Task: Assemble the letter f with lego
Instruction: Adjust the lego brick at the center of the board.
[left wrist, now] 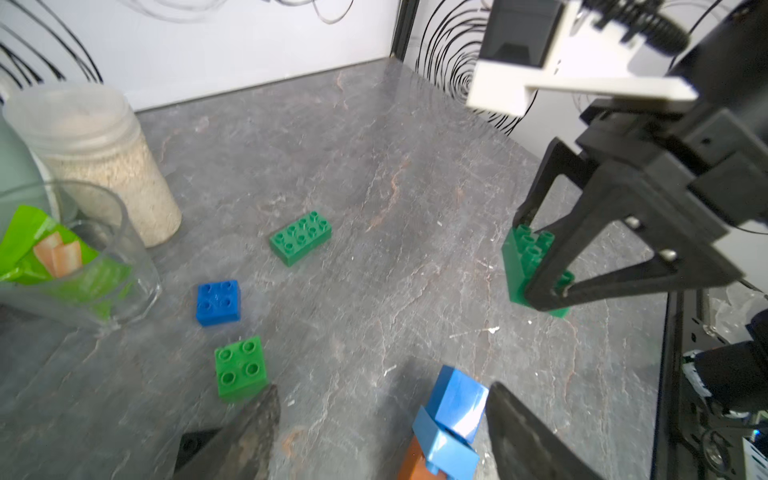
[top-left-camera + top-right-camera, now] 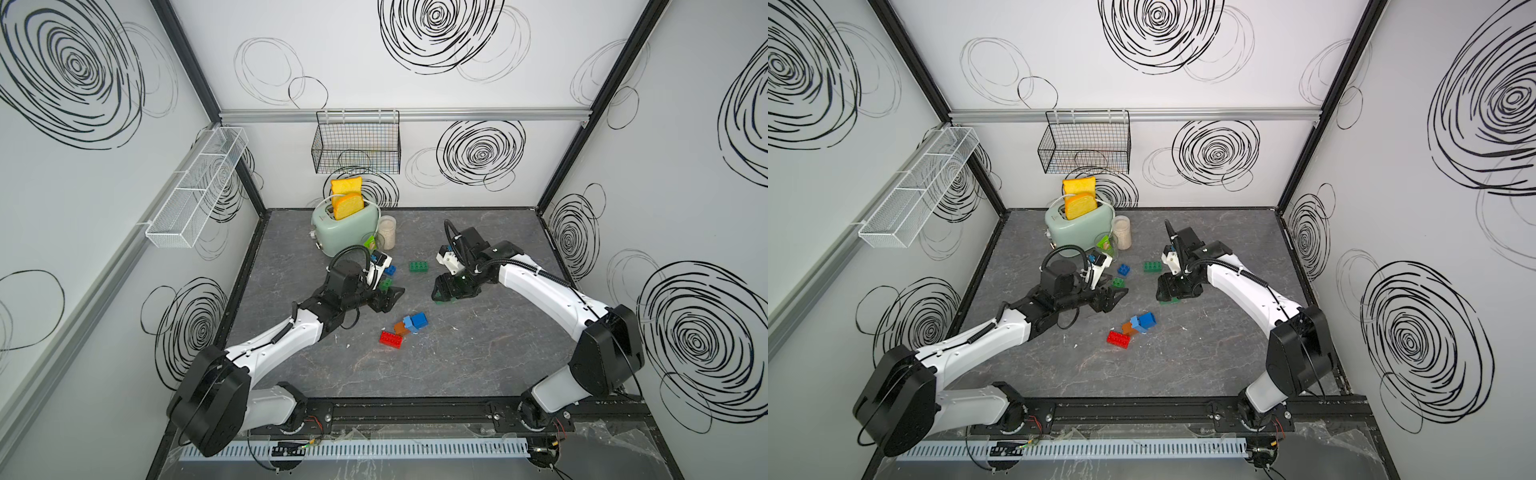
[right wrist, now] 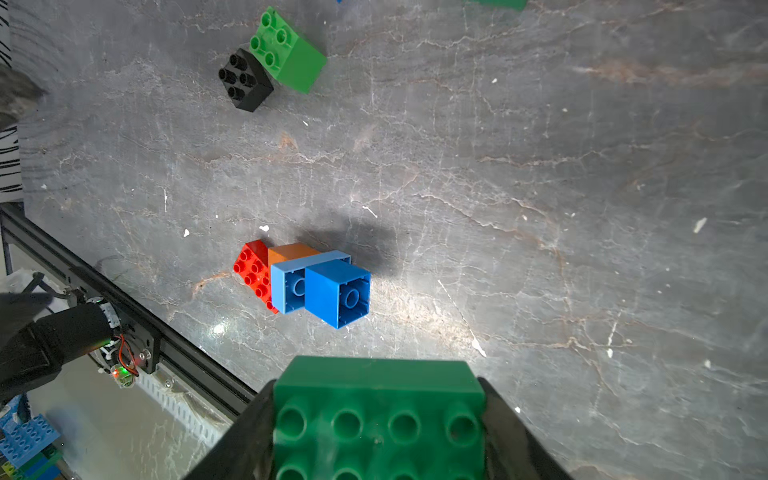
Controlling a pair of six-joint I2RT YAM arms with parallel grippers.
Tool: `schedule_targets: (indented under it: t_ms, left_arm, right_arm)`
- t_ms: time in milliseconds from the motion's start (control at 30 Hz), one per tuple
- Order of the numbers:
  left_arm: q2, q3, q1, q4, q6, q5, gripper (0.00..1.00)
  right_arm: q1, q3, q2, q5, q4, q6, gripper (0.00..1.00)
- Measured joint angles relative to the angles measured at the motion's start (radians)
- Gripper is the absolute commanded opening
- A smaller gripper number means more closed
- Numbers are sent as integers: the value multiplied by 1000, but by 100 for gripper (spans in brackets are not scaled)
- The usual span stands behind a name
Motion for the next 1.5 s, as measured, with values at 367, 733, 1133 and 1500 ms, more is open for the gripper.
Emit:
schedule_targets:
  t_ms: [367,733,1133,1500]
  left_arm:
    - [125,73,-16,-321,-209,128,79]
    - [132,18,3,-289,-382,186,79]
    - [122,-5,82,-281,-409,193,80]
    - [113,-27,134,-293,-410,252,81]
  right_arm:
    - [37,-87,53,33,58,5,55]
    - [-125,-254,76,135,214,84,56]
    - [-169,-277,169,214,346,154,77]
    - [-94,-234,134,304,297,155,92]
